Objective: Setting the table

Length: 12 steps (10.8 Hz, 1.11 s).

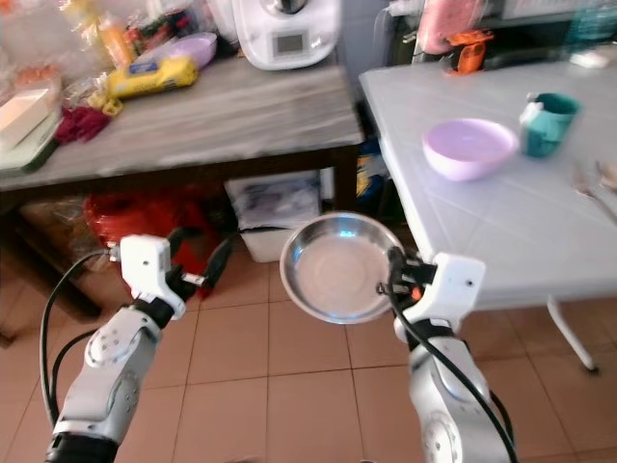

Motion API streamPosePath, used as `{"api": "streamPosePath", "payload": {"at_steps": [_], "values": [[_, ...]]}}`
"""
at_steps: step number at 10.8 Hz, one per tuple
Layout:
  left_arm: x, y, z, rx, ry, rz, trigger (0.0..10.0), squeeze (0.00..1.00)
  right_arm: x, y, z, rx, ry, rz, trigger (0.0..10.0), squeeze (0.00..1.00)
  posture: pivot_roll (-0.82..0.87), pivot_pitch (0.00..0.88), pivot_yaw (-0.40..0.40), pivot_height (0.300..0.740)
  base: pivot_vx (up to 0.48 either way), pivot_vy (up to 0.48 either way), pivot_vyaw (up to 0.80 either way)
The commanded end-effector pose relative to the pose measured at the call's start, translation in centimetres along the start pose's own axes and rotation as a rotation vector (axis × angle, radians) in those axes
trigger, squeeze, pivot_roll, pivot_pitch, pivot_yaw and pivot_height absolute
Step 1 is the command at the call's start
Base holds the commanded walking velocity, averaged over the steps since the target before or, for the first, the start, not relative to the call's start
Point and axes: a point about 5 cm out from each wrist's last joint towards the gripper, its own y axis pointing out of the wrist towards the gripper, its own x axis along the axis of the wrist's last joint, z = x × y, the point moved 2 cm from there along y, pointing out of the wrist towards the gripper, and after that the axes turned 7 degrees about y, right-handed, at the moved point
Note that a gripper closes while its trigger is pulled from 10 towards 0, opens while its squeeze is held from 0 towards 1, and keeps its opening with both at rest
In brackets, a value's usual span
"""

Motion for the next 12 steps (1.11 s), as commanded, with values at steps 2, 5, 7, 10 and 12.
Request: {"api": "streamPosePath", "payload": {"at_steps": [2, 5, 7, 10, 12], "values": [[-0.3, -0.5, 0.9, 0.027, 0.027, 0.016, 10.0, 0.0, 0.2, 0.1, 1.1, 0.039, 0.005, -0.016, 10.0, 0.0, -0.07, 0.082, 0.099, 0.74, 0.0, 0.48, 0.53], [-0.4, -0.4, 0.9, 0.04, 0.035, 0.024, 10.0, 0.0, 0.2, 0.1, 0.9, 0.032, 0.0, -0.02, 10.0, 0.0, -0.07, 0.083, 0.098, 0.74, 0.0, 0.268, 0.32], [-0.9, -1.4, -0.5, 0.015, 0.025, 0.03, 10.0, 0.0, 0.2, 0.2, 1.0, 0.033, 0.0, -0.021, 10.0, 0.0, -0.07, 0.083, 0.1, 0.74, 0.0, 0.0, 0.0], [-0.7, -1.4, -1.7, -0.019, -0.002, 0.016, 10.0, 0.0, 0.1, 0.2, 0.9, 0.028, 0.001, -0.024, 10.0, 0.0, -0.07, 0.078, 0.101, 0.74, 0.0, 0.0, 0.0], [-0.5, -1.2, -1.5, -0.026, -0.007, 0.006, 10.0, 0.0, 0.2, 0.4, 0.9, 0.03, -0.007, -0.026, 10.0, 0.0, -0.07, 0.075, 0.103, 0.74, 0.12, 0.0, 0.0]]}}
